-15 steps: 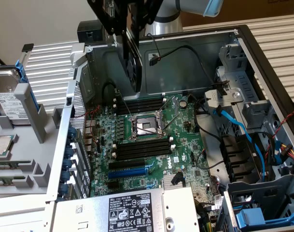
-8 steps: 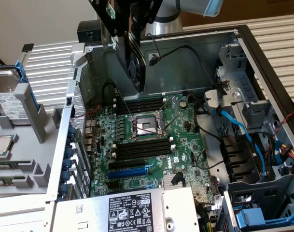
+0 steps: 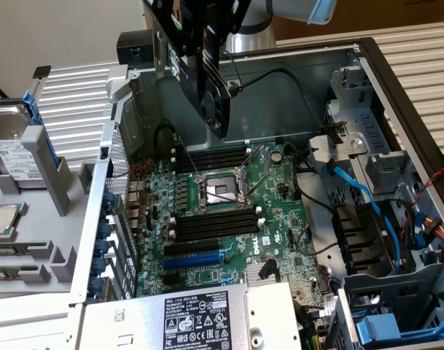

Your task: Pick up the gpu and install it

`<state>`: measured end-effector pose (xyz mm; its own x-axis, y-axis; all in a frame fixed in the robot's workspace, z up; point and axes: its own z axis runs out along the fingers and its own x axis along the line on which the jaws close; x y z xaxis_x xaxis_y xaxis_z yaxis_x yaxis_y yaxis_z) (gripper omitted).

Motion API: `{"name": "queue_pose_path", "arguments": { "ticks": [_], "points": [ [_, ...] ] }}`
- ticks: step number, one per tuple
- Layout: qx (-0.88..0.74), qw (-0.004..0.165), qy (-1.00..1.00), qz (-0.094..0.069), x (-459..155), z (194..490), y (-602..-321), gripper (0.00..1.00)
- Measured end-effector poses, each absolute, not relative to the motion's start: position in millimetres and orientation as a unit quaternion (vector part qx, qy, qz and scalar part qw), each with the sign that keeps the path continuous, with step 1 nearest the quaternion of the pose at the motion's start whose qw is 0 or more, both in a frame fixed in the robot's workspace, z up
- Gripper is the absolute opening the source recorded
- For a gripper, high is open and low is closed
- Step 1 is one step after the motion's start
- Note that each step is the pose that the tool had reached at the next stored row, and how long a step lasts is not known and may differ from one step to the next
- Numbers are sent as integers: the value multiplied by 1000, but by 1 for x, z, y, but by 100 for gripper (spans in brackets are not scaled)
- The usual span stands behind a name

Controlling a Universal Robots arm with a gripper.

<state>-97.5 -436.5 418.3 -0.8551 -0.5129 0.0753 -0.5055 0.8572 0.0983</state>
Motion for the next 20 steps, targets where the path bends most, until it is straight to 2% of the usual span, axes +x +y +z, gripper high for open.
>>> {"name": "queue_pose_path", "arguments": {
  "ticks": [10,20],
  "points": [
    [330,48,-942,-33,-94,418,-437,27],
    [385,31,-922,-23,-94,418,-436,27]
  ]
}}
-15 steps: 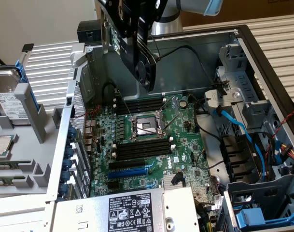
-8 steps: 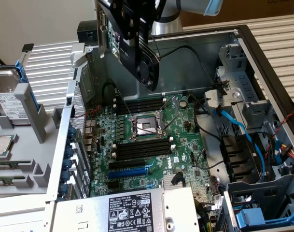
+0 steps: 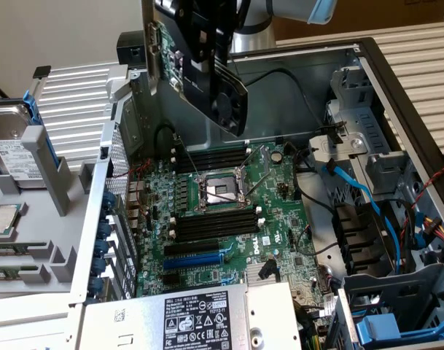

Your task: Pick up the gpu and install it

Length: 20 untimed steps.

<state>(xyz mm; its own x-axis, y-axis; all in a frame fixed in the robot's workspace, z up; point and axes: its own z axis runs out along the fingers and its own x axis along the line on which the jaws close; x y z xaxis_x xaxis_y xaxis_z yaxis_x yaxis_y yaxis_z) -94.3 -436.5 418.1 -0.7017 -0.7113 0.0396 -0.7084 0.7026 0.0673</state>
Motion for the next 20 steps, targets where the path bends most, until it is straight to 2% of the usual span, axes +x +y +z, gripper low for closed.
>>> {"name": "queue_pose_path", "arguments": {
  "ticks": [6,20],
  "points": [
    [404,21,-914,-23,-93,418,-436,27],
    [470,14,-882,-23,-92,415,-437,27]
  ]
}}
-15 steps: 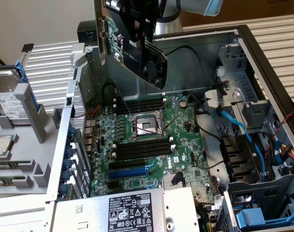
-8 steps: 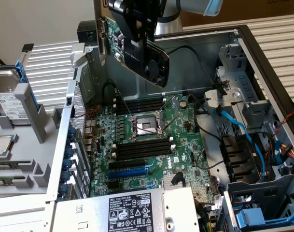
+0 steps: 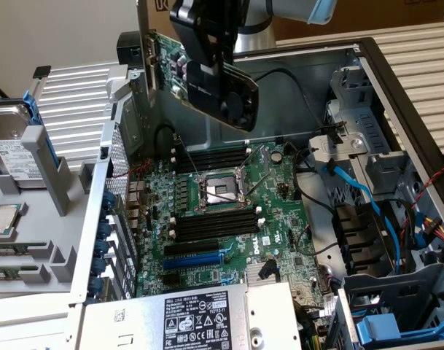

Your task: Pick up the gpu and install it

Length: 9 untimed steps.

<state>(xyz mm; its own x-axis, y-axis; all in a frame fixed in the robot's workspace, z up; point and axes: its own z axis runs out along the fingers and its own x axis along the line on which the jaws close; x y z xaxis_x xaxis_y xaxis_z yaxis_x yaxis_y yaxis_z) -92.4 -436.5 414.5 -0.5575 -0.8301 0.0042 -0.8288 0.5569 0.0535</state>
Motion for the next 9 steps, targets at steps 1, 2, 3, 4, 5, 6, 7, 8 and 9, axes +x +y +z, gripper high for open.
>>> {"name": "queue_pose_path", "arguments": {
  "ticks": [1,2,3,4,5,6,7,8,9],
  "points": [
    [476,14,-879,-22,-92,414,-437,27],
    [481,13,-876,-22,-92,414,-436,27],
    [487,13,-873,-21,-92,414,-436,27],
    [493,12,-870,-20,-92,413,-437,27],
    [499,11,-866,-20,-92,413,-437,27],
    [504,10,-863,-19,-92,413,-437,27],
    [509,9,-860,-18,-92,413,-437,27],
    [515,8,-857,-18,-92,412,-437,27],
    [520,7,-854,-17,-92,412,-437,27]
  ]
}}
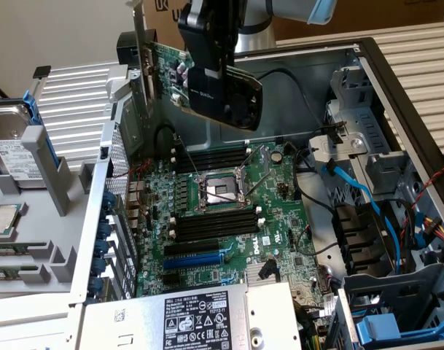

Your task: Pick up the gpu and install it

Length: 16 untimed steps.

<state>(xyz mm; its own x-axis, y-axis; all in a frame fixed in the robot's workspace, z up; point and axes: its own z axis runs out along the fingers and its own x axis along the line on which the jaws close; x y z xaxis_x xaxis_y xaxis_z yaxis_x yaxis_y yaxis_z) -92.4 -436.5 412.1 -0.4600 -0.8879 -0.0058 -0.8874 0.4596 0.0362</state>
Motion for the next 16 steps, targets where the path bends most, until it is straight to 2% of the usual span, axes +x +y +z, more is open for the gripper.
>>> {"name": "queue_pose_path", "arguments": {
  "ticks": [16],
  "points": [
    [601,-9,-799,-6,-92,408,-437,27]
  ]
}}
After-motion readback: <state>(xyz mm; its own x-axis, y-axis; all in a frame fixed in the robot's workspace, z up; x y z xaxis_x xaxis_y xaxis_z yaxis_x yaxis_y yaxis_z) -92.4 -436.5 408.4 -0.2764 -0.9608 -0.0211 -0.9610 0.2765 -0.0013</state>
